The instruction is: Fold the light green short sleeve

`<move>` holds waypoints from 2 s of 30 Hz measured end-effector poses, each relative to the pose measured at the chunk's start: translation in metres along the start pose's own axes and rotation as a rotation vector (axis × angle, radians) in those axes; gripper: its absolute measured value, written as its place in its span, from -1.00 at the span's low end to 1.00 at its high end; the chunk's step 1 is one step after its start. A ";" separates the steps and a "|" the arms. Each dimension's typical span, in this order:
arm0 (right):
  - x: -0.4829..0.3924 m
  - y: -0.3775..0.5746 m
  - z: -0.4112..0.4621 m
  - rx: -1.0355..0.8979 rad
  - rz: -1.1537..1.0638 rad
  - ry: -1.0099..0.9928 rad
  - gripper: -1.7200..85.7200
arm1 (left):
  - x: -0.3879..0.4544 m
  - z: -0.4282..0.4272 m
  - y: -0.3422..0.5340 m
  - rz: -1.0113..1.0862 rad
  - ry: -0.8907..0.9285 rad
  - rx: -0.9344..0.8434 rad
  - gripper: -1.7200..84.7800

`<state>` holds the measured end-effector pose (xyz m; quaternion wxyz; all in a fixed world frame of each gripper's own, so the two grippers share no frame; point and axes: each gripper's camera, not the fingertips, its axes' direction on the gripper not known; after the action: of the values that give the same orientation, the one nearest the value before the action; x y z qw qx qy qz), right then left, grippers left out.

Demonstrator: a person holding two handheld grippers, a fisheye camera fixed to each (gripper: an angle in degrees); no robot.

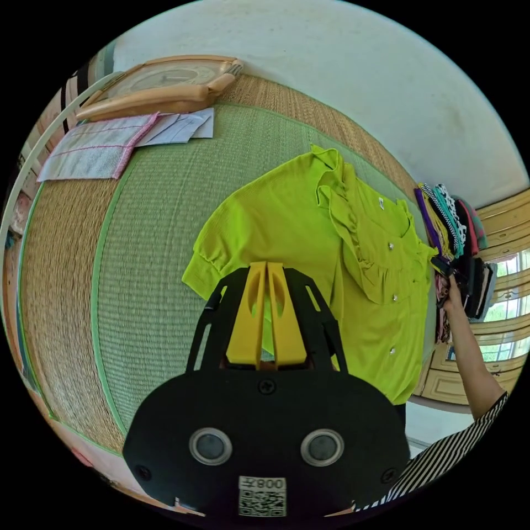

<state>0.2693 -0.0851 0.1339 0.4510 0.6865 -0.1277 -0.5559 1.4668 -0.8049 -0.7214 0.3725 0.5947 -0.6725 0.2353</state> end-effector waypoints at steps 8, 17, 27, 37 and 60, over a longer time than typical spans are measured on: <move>0.042 -0.013 0.009 0.017 0.155 -0.043 -0.97 | -0.001 -0.016 -0.046 -0.080 -0.088 0.070 -0.96; 0.001 0.025 0.002 0.162 0.092 -0.179 -0.96 | 0.075 -0.017 -0.059 0.124 0.153 0.186 -0.96; -0.105 -0.009 0.106 -0.025 -0.100 -0.092 -0.97 | 0.133 0.042 -0.118 0.197 0.064 0.066 -0.96; -0.135 -0.049 0.134 -0.030 -0.075 -0.113 -0.97 | 0.140 0.044 -0.149 0.169 -0.005 0.097 -0.96; -0.065 0.171 0.030 0.071 0.045 0.053 -0.96 | 0.090 -0.003 -0.011 -0.052 -0.106 0.140 -0.95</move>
<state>0.2761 -0.1515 0.3069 0.4421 0.7135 -0.1506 -0.5224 1.4772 -0.8607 -0.6507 0.2999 0.6482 -0.6575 0.2399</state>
